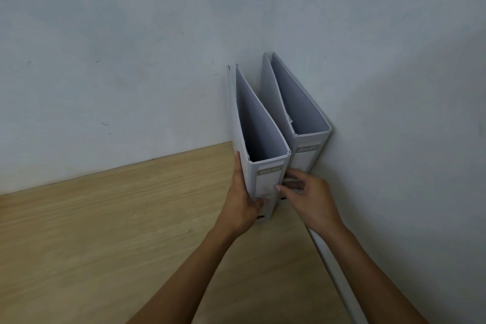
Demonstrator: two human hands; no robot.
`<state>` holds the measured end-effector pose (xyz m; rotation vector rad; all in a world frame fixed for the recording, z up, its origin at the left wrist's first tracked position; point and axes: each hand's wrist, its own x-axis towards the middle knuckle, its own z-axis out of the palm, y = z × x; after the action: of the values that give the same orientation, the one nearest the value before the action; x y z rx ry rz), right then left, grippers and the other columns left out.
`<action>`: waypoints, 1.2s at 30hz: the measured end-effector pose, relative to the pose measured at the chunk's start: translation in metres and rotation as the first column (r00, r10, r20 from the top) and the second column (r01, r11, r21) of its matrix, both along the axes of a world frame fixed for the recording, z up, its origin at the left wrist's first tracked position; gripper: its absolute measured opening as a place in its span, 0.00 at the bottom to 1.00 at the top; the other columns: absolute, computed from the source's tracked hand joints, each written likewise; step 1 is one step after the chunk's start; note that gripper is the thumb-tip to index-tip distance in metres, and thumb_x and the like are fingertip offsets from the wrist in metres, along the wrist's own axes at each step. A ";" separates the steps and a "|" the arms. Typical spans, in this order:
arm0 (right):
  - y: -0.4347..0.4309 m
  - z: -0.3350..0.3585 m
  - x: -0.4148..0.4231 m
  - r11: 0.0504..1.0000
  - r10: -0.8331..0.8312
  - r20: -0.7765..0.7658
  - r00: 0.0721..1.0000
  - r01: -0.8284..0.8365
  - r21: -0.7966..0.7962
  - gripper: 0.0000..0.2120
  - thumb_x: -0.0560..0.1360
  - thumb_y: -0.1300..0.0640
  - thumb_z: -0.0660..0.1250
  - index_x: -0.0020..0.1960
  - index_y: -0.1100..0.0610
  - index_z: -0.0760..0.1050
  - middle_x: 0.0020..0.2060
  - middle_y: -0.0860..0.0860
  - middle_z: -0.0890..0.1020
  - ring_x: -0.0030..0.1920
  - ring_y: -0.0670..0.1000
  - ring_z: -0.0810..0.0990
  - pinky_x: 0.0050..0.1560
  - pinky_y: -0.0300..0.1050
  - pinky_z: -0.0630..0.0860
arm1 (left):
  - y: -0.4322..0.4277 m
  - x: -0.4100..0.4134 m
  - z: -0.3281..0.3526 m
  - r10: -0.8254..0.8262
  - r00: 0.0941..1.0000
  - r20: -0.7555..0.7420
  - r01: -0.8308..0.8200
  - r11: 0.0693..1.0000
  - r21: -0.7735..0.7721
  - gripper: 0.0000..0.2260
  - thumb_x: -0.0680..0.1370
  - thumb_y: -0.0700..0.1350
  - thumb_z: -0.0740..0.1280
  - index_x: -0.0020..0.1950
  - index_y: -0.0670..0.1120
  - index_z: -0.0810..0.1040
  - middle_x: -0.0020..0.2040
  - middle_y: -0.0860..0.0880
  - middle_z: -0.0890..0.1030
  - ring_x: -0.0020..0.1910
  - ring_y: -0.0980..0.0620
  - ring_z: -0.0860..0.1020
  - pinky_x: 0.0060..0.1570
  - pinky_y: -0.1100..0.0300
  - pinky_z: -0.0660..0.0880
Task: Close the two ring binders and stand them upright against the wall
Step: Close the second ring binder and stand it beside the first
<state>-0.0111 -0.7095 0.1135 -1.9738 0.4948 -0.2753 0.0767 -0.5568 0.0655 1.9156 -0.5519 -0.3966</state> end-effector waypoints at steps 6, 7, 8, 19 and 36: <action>-0.006 0.003 0.012 0.987 -0.084 0.031 0.996 0.088 -0.137 0.09 0.72 0.58 0.76 0.51 0.53 0.80 0.44 0.42 0.83 0.44 0.31 0.80 0.40 0.25 0.76 | -0.011 0.016 0.001 0.015 1.000 0.011 -0.016 1.000 0.025 0.52 0.71 0.39 0.76 0.82 0.50 0.43 0.77 0.47 0.67 0.76 0.47 0.68 0.65 0.43 0.77; -0.007 0.003 0.014 0.984 -0.095 0.034 0.995 0.099 -0.147 0.08 0.72 0.58 0.76 0.49 0.53 0.80 0.42 0.43 0.83 0.43 0.34 0.81 0.40 0.27 0.76 | -0.012 0.018 0.001 0.016 1.000 0.010 -0.017 1.000 0.027 0.52 0.71 0.38 0.76 0.82 0.50 0.42 0.76 0.47 0.67 0.76 0.47 0.68 0.65 0.43 0.77; -0.008 0.002 0.016 0.982 -0.106 0.033 0.994 0.110 -0.154 0.07 0.72 0.57 0.76 0.47 0.54 0.80 0.40 0.44 0.83 0.41 0.38 0.81 0.39 0.29 0.76 | -0.013 0.020 0.000 0.016 1.000 0.009 -0.016 0.999 0.029 0.53 0.71 0.38 0.76 0.82 0.51 0.41 0.76 0.46 0.68 0.75 0.47 0.68 0.65 0.43 0.77; -0.010 -0.002 0.022 0.955 -0.201 0.065 0.977 0.210 -0.208 0.06 0.72 0.53 0.76 0.41 0.52 0.80 0.35 0.43 0.83 0.37 0.40 0.82 0.37 0.39 0.80 | -0.023 0.036 -0.002 -0.012 1.000 0.005 0.012 0.996 0.093 0.51 0.71 0.40 0.77 0.82 0.47 0.44 0.74 0.48 0.69 0.74 0.49 0.70 0.64 0.44 0.78; -0.008 0.004 0.019 0.968 -0.186 0.038 0.982 0.190 -0.165 0.04 0.73 0.56 0.74 0.43 0.53 0.79 0.38 0.45 0.83 0.41 0.45 0.83 0.43 0.44 0.81 | -0.016 0.038 0.011 -0.052 0.975 -0.215 0.117 0.947 0.298 0.52 0.74 0.38 0.72 0.82 0.52 0.35 0.77 0.42 0.67 0.74 0.40 0.70 0.68 0.44 0.74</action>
<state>0.0078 -0.7175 0.1170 -2.0873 0.6646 -0.4706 0.1149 -0.5729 0.0762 2.1210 -0.4562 -0.7659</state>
